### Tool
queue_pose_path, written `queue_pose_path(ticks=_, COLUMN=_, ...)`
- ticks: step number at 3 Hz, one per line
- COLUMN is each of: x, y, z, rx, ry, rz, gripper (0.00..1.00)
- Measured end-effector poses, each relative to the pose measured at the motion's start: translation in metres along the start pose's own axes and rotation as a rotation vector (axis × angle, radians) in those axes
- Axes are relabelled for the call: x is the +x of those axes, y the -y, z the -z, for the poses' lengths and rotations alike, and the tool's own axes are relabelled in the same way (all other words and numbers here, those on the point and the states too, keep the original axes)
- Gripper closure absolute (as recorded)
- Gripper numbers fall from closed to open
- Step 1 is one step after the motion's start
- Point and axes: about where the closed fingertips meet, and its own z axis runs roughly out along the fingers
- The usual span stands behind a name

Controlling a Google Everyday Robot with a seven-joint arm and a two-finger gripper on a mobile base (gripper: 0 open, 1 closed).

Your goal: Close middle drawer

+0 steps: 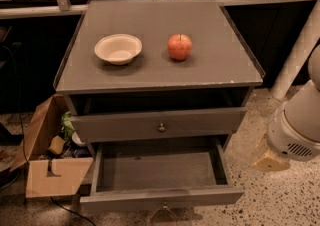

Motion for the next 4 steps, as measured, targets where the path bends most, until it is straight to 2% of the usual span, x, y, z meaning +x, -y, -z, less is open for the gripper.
queue_pose_path(ticks=1, x=0.009, y=-0.014, z=-0.036, rx=-0.052, ry=-0.012, rz=-0.040, gripper=1.00)
queue_pose_path(ticks=2, x=0.027, y=-0.039, z=-0.126, rx=-0.142, ry=-0.055, rz=-0.128, gripper=1.00)
queue_pose_path(ticks=3, x=0.039, y=-0.053, z=-0.196, rx=-0.226, ry=-0.087, rz=-0.215, gripper=1.00)
queue_pose_path(ticks=4, x=0.039, y=-0.053, z=-0.196, rx=-0.226, ry=-0.087, rz=-0.215, gripper=1.00)
